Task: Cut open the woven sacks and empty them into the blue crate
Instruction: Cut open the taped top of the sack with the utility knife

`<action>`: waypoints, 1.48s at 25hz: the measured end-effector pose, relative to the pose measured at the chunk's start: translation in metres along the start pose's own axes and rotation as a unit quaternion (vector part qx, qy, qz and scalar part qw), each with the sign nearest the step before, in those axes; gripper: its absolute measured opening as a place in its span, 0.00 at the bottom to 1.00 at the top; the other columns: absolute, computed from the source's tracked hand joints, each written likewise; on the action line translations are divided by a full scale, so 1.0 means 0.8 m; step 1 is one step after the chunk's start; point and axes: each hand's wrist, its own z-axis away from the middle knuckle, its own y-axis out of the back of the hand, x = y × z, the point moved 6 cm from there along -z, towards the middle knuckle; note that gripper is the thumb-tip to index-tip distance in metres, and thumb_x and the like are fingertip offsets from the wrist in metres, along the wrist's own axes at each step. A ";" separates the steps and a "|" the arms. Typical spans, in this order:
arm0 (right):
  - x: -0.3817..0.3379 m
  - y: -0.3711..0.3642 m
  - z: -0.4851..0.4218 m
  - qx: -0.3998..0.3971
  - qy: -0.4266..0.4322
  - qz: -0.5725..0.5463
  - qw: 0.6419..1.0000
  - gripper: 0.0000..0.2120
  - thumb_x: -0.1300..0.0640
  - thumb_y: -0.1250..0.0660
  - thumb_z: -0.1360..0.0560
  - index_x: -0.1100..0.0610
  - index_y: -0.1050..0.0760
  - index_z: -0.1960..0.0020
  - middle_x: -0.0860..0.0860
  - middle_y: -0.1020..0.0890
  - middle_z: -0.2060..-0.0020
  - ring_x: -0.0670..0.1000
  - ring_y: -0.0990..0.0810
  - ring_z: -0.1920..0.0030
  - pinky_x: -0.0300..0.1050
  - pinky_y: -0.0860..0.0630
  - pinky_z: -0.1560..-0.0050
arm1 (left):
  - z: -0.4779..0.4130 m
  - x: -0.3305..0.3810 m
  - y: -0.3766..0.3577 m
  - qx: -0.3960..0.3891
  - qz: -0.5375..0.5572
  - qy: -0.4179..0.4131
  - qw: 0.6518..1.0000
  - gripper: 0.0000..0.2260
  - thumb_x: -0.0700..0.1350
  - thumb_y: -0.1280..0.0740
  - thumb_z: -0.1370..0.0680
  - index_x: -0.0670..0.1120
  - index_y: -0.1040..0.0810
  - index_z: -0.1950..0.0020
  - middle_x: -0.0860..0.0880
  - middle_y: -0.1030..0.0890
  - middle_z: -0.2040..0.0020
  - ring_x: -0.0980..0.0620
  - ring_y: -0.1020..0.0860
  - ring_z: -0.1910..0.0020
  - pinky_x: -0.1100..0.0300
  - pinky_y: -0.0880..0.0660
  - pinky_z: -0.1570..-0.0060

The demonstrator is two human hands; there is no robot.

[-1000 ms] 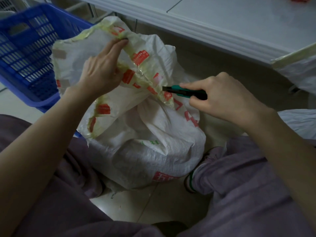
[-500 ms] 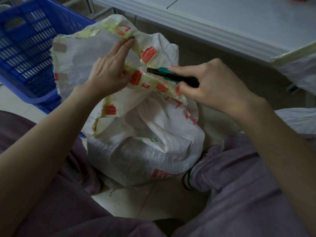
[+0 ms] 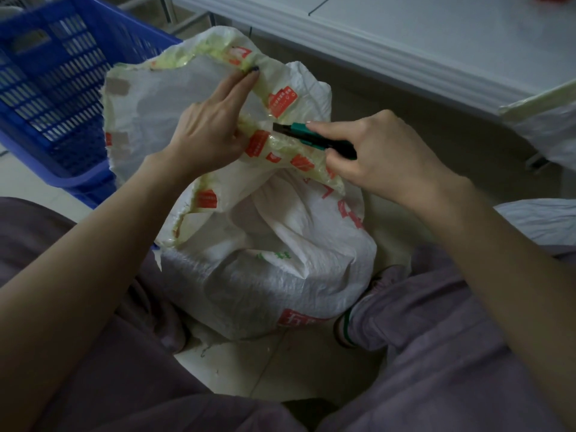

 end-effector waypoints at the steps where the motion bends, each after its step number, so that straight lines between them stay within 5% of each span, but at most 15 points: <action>1: -0.001 -0.006 -0.002 -0.014 0.004 0.010 1.000 0.21 0.53 0.40 0.22 0.42 0.32 0.30 0.53 0.18 0.56 0.49 0.27 0.64 0.46 0.27 0.60 | 0.000 0.004 -0.001 -0.001 0.002 -0.009 1.000 0.34 0.44 0.36 0.24 0.47 0.49 0.23 0.45 0.45 0.24 0.50 0.30 0.59 0.57 0.34 0.63; 7: 0.013 -0.017 -0.001 -0.059 -0.032 0.056 0.996 0.20 0.51 0.40 0.22 0.41 0.31 0.31 0.49 0.28 0.62 0.50 0.30 0.62 0.45 0.30 0.60 | -0.002 -0.004 0.005 0.029 -0.027 -0.003 0.999 0.32 0.44 0.37 0.23 0.47 0.48 0.23 0.45 0.44 0.24 0.42 0.26 0.57 0.51 0.28 0.64; 16: 0.023 -0.022 0.015 -0.064 -0.038 0.034 0.997 0.21 0.53 0.36 0.25 0.39 0.28 0.34 0.42 0.33 0.72 0.45 0.34 0.73 0.44 0.36 0.70 | -0.002 -0.009 -0.007 0.021 -0.047 0.014 0.999 0.30 0.44 0.38 0.22 0.47 0.48 0.23 0.45 0.44 0.24 0.40 0.24 0.53 0.52 0.28 0.64; 25: 0.045 0.010 0.028 -0.058 -0.051 -0.067 0.995 0.20 0.54 0.33 0.30 0.39 0.24 0.39 0.41 0.24 0.73 0.45 0.26 0.71 0.36 0.33 0.72 | -0.006 -0.004 -0.019 0.008 -0.025 0.025 0.999 0.32 0.46 0.36 0.23 0.47 0.48 0.23 0.46 0.44 0.24 0.42 0.24 0.51 0.54 0.30 0.63; 31: 0.053 0.023 0.027 -0.060 -0.049 -0.033 0.996 0.21 0.52 0.34 0.31 0.39 0.24 0.40 0.44 0.22 0.73 0.51 0.26 0.71 0.46 0.28 0.68 | -0.006 -0.005 -0.030 0.013 0.009 0.015 1.000 0.32 0.45 0.35 0.23 0.47 0.47 0.24 0.46 0.42 0.25 0.44 0.24 0.52 0.55 0.29 0.64; 35: 0.098 0.032 0.044 -0.020 -0.124 -0.175 0.976 0.20 0.59 0.31 0.29 0.39 0.22 0.42 0.49 0.17 0.68 0.45 0.27 0.78 0.38 0.25 0.73 | -0.005 -0.033 -0.024 0.037 0.055 0.087 0.994 0.32 0.44 0.35 0.24 0.46 0.45 0.24 0.46 0.42 0.25 0.42 0.27 0.40 0.50 0.26 0.49; 37: 0.118 0.025 0.046 0.056 -0.171 -0.301 0.936 0.22 0.61 0.29 0.27 0.43 0.25 0.37 0.52 0.17 0.65 0.43 0.27 0.77 0.37 0.26 0.74 | -0.006 -0.039 -0.017 0.060 0.119 0.122 0.984 0.32 0.43 0.34 0.25 0.45 0.44 0.24 0.47 0.41 0.25 0.45 0.33 0.33 0.49 0.30 0.38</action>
